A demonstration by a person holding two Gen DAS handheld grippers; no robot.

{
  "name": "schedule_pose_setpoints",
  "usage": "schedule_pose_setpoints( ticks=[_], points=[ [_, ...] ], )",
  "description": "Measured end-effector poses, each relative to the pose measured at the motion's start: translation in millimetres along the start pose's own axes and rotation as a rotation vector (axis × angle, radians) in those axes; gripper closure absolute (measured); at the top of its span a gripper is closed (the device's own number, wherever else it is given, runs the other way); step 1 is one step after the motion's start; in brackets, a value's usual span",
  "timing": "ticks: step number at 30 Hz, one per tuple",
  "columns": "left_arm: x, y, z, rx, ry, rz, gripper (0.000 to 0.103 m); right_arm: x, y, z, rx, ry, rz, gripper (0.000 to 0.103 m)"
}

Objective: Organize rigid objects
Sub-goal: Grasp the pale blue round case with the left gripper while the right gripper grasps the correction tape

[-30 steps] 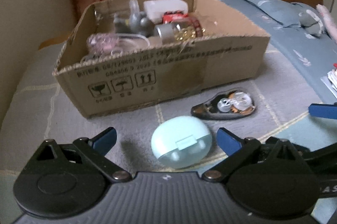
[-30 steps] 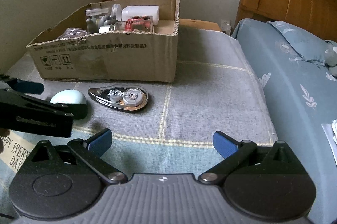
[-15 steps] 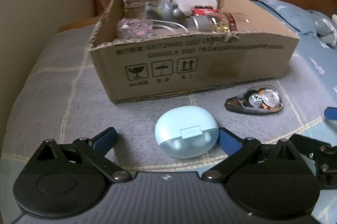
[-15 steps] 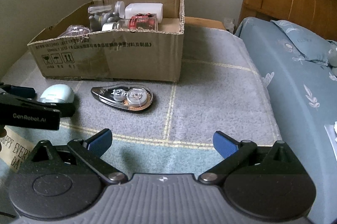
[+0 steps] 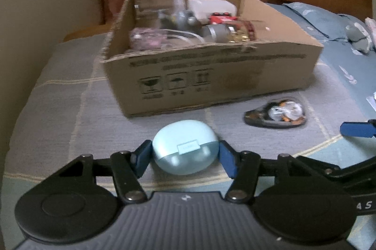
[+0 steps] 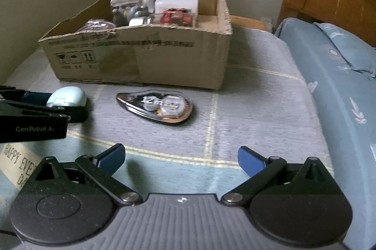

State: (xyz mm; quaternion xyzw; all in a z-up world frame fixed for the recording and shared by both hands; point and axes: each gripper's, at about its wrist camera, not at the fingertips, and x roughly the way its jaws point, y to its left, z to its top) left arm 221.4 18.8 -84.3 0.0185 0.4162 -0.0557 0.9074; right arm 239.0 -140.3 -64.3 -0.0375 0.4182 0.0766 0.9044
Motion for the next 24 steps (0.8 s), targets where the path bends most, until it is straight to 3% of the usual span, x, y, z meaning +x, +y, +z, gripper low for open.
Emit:
schedule_pose_setpoints(
  ticks=[9,24],
  points=[
    [1,35,0,-0.057,-0.004,0.046,0.043,22,23,16,-0.036,-0.021,0.009,0.0],
    [4,45,4,-0.069,-0.005,0.04,0.043,41,40,40,-0.04,-0.055,0.02,0.0]
  ],
)
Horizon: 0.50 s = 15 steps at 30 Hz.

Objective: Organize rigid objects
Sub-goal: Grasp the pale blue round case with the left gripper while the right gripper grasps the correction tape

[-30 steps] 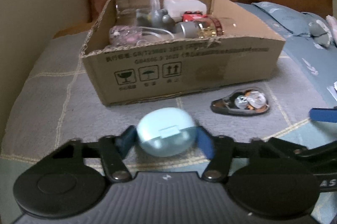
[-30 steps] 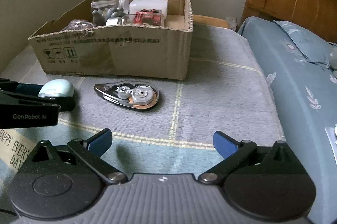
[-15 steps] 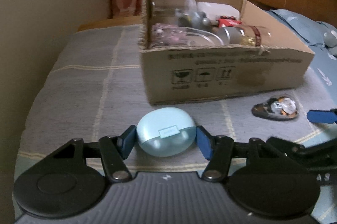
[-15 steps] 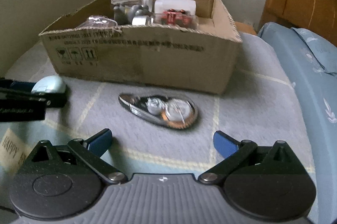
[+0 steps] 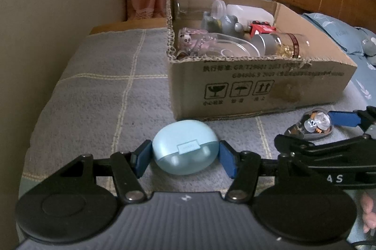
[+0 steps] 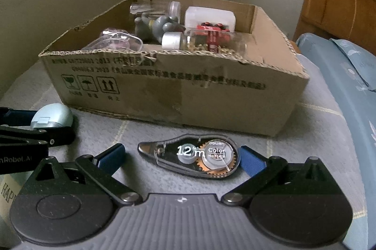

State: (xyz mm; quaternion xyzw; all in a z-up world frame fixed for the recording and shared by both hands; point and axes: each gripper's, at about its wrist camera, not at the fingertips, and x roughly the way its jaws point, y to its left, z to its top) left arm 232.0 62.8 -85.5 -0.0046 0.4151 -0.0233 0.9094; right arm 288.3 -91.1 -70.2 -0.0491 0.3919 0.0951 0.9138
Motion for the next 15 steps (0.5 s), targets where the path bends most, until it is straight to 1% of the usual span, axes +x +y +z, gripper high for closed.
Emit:
schedule_pose_setpoints(
  ticks=[5,10,13,15],
  points=[
    [0.2,0.3,0.6,0.002,0.0,0.001,0.042,0.3,0.6,-1.5,0.004,-0.019,-0.002,0.0],
    [1.5,0.9,1.8,-0.001,-0.001,0.004,0.042,-2.8,-2.1,-2.6,-0.017,-0.037,0.008,0.01],
    [2.6,-0.4,1.9,0.002,-0.003,0.011,0.041,-2.8,-3.8,-1.6,-0.021,-0.029,0.012,0.01],
    [3.6,-0.3,2.0,0.0,-0.003,0.015,0.037,-3.6,-4.1,-1.8,-0.025,-0.025,0.016,0.01]
  ],
)
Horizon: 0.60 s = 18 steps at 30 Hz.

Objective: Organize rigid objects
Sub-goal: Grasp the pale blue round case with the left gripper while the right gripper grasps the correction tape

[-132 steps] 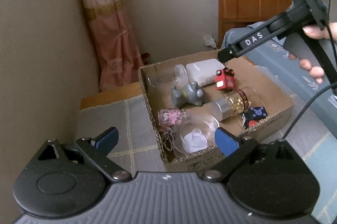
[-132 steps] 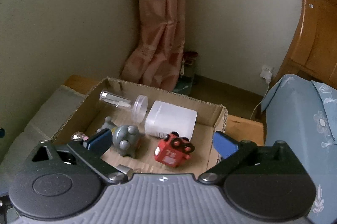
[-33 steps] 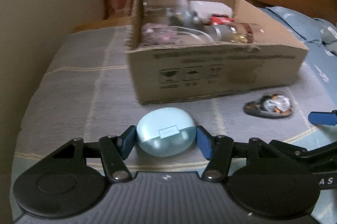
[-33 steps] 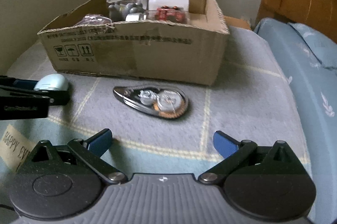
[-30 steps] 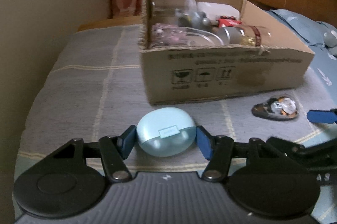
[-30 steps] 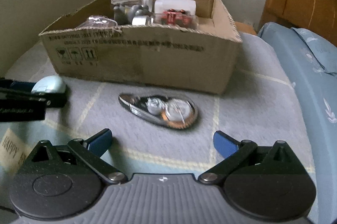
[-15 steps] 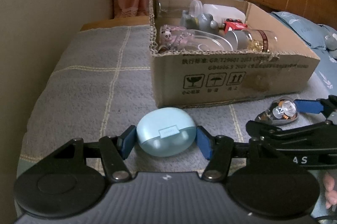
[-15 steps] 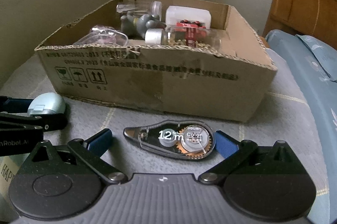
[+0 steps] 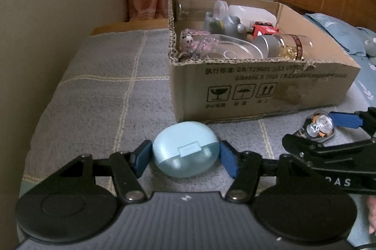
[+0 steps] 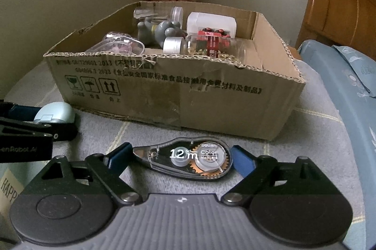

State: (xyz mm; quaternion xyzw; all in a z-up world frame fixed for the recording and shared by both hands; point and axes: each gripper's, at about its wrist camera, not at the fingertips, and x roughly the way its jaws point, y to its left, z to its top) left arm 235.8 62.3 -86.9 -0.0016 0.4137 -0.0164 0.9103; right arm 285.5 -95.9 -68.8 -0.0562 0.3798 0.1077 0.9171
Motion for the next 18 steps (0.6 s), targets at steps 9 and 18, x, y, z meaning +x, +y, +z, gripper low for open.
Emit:
schedule_pose_setpoints(
  ticks=[9,18],
  points=[
    [2.0,4.8,2.8,-0.065,0.013,0.014,0.031,-1.0,0.0,0.1,0.001,0.005,-0.001,0.01],
    [0.9,4.5,4.4,-0.033,0.03,0.01,0.043,-6.5,-1.3,-2.2,-0.019,0.018,0.015,0.01]
  ],
)
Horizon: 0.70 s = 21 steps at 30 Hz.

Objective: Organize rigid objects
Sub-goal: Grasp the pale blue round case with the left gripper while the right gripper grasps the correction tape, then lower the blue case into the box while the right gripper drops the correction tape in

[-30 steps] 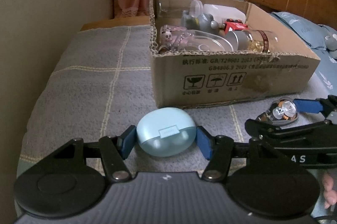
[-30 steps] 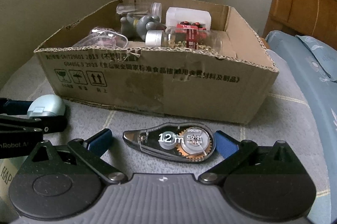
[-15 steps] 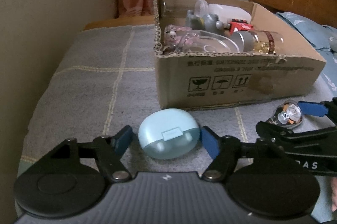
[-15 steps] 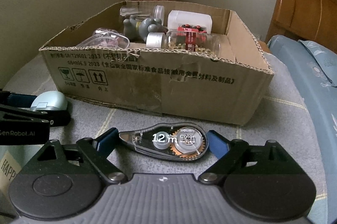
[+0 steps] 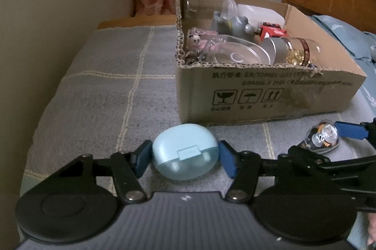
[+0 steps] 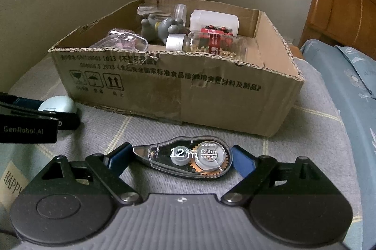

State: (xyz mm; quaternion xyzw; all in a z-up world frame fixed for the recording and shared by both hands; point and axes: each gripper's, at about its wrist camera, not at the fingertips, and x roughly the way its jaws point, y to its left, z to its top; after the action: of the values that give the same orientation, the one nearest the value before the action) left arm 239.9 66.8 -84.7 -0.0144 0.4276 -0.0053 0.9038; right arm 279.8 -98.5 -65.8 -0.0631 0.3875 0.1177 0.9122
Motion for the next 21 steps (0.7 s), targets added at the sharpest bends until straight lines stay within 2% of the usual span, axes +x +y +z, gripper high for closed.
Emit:
schedule_pose_setpoints(
  ticks=[9,21],
  points=[
    [-13,2,-2,0.106,0.03,-0.02,0.043,-27,-7,0,-0.063,-0.008,0.059,0.01],
    [-54,-3,10,0.199,0.039,-0.117,0.043,-70,-20,8,-0.136,-0.046,0.114,0.01]
  ],
)
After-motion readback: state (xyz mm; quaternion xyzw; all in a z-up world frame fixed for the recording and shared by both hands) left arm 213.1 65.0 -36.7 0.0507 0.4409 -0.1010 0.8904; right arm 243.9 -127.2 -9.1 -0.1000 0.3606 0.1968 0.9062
